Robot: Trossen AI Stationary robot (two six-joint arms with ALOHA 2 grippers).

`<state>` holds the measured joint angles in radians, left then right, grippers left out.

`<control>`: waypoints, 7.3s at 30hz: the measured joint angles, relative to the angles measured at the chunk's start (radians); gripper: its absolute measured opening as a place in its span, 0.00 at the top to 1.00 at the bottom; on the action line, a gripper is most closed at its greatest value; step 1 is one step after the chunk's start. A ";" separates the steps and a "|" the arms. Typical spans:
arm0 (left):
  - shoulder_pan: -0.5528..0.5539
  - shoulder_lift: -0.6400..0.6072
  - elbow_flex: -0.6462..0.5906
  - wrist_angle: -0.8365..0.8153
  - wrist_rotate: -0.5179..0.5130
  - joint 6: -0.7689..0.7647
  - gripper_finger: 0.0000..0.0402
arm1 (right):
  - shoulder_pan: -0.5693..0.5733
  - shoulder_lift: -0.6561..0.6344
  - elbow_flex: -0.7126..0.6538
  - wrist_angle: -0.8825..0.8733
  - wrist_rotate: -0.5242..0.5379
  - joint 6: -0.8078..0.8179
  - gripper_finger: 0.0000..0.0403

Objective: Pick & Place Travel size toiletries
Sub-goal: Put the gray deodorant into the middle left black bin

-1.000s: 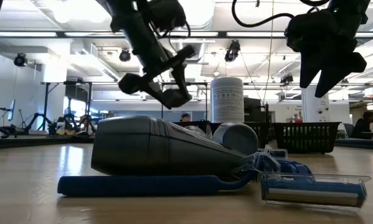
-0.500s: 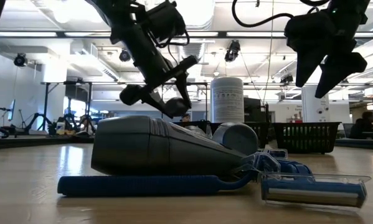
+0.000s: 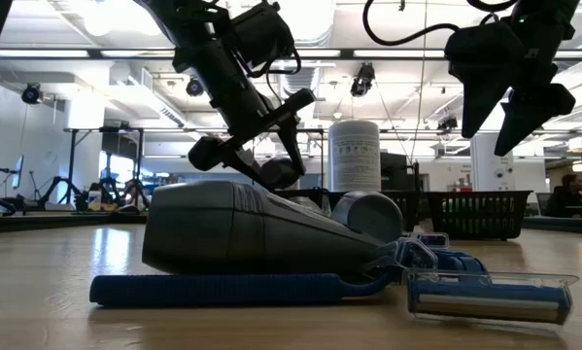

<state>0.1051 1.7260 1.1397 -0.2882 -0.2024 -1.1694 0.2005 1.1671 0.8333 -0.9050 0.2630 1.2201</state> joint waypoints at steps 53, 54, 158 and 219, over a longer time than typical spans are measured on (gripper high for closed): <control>-0.376 0.269 0.230 -0.180 -0.050 -0.410 0.33 | 0.000 0.000 -0.011 -0.011 -0.030 -0.132 0.21; -0.375 0.289 0.249 -0.195 -0.047 -0.410 0.33 | 0.000 0.000 -0.014 -0.012 -0.030 -0.132 0.21; -0.418 0.453 0.522 -0.314 -0.058 -0.285 0.36 | 0.051 -0.044 -0.053 0.003 -0.027 -0.104 0.11; -0.051 0.233 0.455 -0.491 0.010 0.051 0.16 | 0.064 -0.046 -0.053 0.013 0.001 -0.123 0.18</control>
<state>0.0541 1.9591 1.5948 -0.7792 -0.1927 -1.1189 0.2642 1.1213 0.7803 -0.8925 0.2642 1.0969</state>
